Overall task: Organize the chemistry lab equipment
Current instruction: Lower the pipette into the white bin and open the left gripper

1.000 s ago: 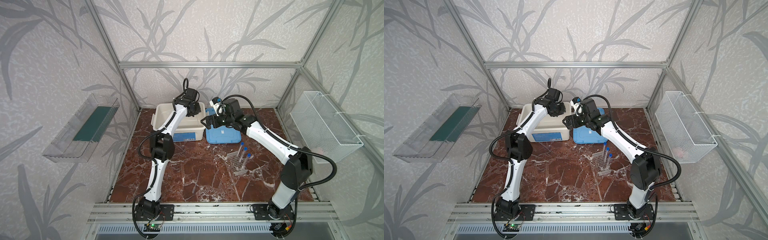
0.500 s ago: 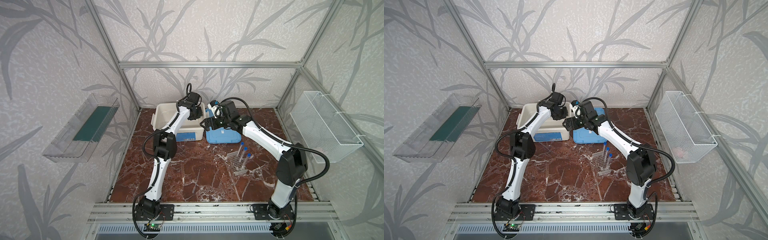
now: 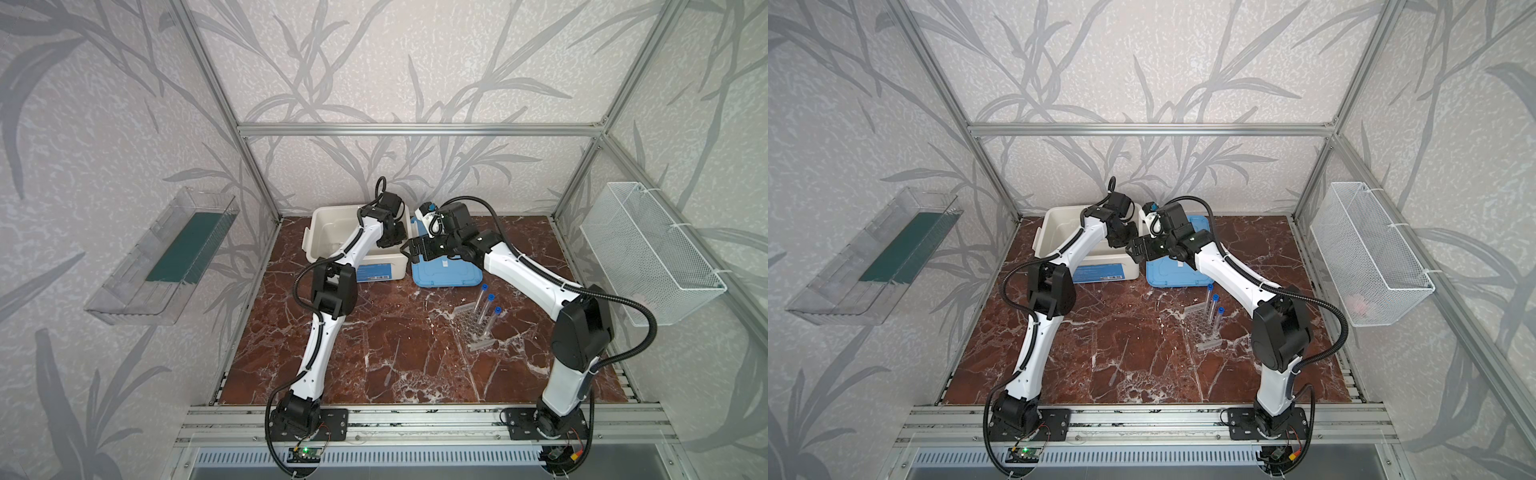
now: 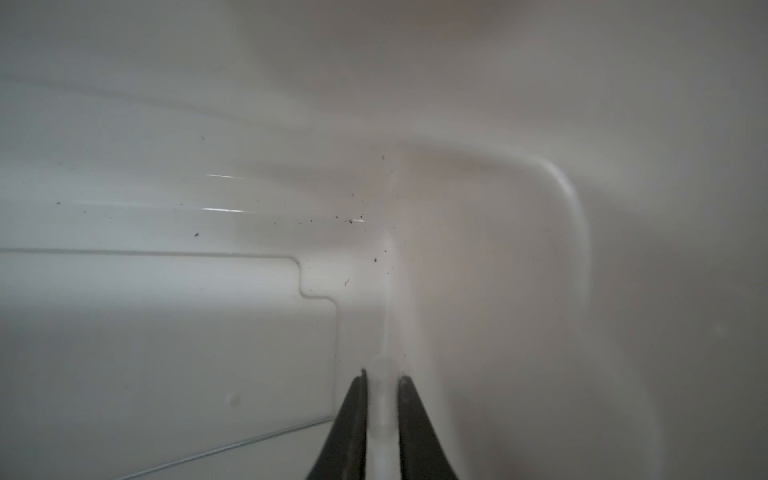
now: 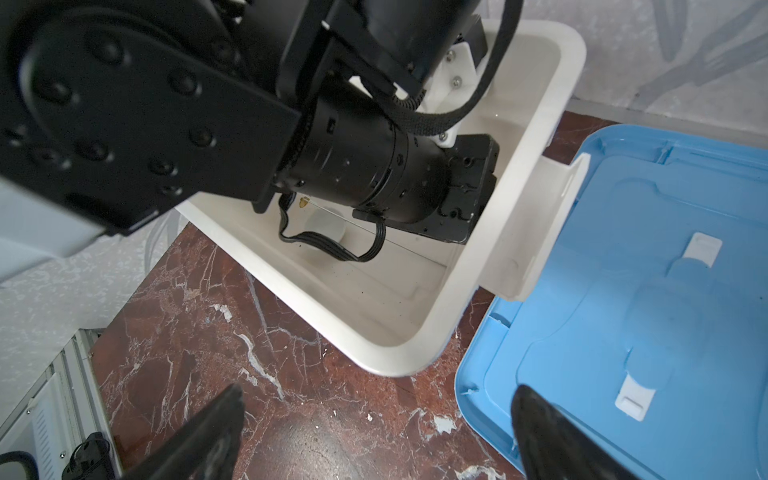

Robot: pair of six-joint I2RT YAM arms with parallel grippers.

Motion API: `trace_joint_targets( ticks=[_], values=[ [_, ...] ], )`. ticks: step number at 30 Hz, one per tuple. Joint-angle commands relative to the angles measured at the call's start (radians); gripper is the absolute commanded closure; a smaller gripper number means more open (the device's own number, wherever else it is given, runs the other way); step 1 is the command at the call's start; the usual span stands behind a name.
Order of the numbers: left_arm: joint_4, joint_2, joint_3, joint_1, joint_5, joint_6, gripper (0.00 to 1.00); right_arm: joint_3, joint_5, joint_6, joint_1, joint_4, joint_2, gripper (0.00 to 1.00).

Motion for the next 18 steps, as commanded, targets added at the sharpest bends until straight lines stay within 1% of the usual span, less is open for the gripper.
trace_joint_targets(
  ticks=[1,4,7,10,14,18],
  values=[
    [-0.004,0.004,0.000,-0.003,-0.003,-0.009,0.78,-0.018,0.012,-0.017,0.001,0.015,-0.029,0.02],
    [-0.005,0.009,-0.005,-0.003,-0.002,-0.009,0.77,-0.023,0.010,-0.015,0.000,0.015,-0.032,0.02],
    [-0.002,0.010,-0.018,-0.002,0.011,-0.011,0.73,-0.027,0.013,-0.016,0.002,0.015,-0.038,0.02],
    [-0.012,0.008,-0.016,0.000,0.001,-0.003,0.70,-0.033,0.018,-0.018,0.000,0.016,-0.045,0.02],
    [-0.019,-0.019,-0.015,0.003,-0.016,0.005,0.63,-0.032,0.019,-0.022,0.000,0.011,-0.054,0.02],
    [-0.016,-0.062,-0.011,0.009,-0.020,0.009,0.53,-0.027,0.022,-0.025,0.000,0.006,-0.061,0.02]
  ],
)
